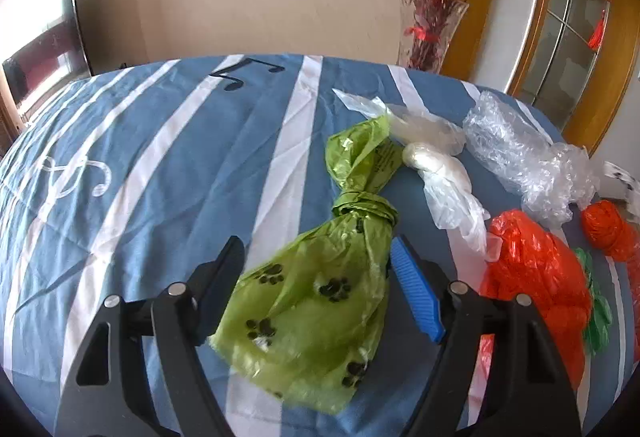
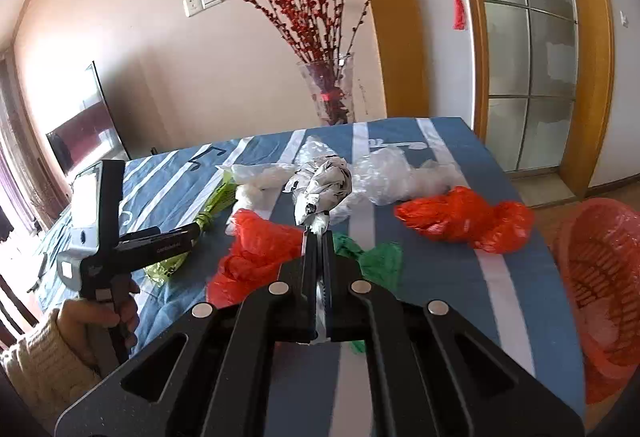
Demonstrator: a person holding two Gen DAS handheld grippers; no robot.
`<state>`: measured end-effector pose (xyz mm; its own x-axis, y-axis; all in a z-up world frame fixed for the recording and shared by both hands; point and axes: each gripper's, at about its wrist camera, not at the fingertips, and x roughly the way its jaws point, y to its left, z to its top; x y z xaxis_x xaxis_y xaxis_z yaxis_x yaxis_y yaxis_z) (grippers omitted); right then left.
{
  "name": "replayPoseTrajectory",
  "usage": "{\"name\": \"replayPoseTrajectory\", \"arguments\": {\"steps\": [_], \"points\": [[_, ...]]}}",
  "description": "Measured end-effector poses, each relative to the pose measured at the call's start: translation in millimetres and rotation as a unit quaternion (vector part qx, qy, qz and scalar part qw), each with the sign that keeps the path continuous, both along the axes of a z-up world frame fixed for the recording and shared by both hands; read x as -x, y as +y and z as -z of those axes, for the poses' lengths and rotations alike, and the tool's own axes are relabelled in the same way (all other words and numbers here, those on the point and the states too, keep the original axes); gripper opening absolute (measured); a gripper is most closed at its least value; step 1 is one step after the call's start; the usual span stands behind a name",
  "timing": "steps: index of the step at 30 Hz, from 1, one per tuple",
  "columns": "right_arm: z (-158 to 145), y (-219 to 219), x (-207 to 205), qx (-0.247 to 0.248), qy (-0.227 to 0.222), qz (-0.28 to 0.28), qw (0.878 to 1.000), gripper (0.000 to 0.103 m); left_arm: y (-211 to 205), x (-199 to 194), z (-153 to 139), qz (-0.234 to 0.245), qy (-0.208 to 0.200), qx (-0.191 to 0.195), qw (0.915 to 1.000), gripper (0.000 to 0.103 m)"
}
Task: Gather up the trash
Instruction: 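Grasp the green paw-print bag with the left gripper while the right holds a white-black bag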
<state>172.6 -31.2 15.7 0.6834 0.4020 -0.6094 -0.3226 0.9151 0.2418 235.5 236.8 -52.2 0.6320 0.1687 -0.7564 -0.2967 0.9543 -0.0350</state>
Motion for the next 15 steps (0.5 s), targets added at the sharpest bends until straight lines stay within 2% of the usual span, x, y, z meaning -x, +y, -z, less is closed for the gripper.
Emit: {"name": "replayPoseTrajectory", "arguments": {"steps": [7,9,12,14,15], "points": [[7.1,-20.8,-2.6,0.001,0.015,0.02,1.0,0.003,0.1,-14.2,11.9,-0.002,0.033,0.005,0.9994,0.073],[8.5,-25.7,-2.3,-0.001,0.018,0.026,1.0,0.003,-0.6,-13.1,10.9,-0.001,0.031,0.003,0.9995,0.065],[10.2,-32.6,-3.2,-0.005,0.022,0.032,0.999,0.003,-2.8,-12.1,9.7,0.006,0.029,-0.002,0.9996,0.046],[10.0,-36.4,-2.6,-0.006,0.023,0.036,0.999,0.003,-3.2,-10.4,9.1,0.009,0.028,-0.003,0.9996,0.029],[9.9,-37.6,-1.7,-0.007,0.023,0.037,0.999,0.003,-2.3,-9.0,8.8,0.01,0.026,0.0,0.9996,0.026]]}}
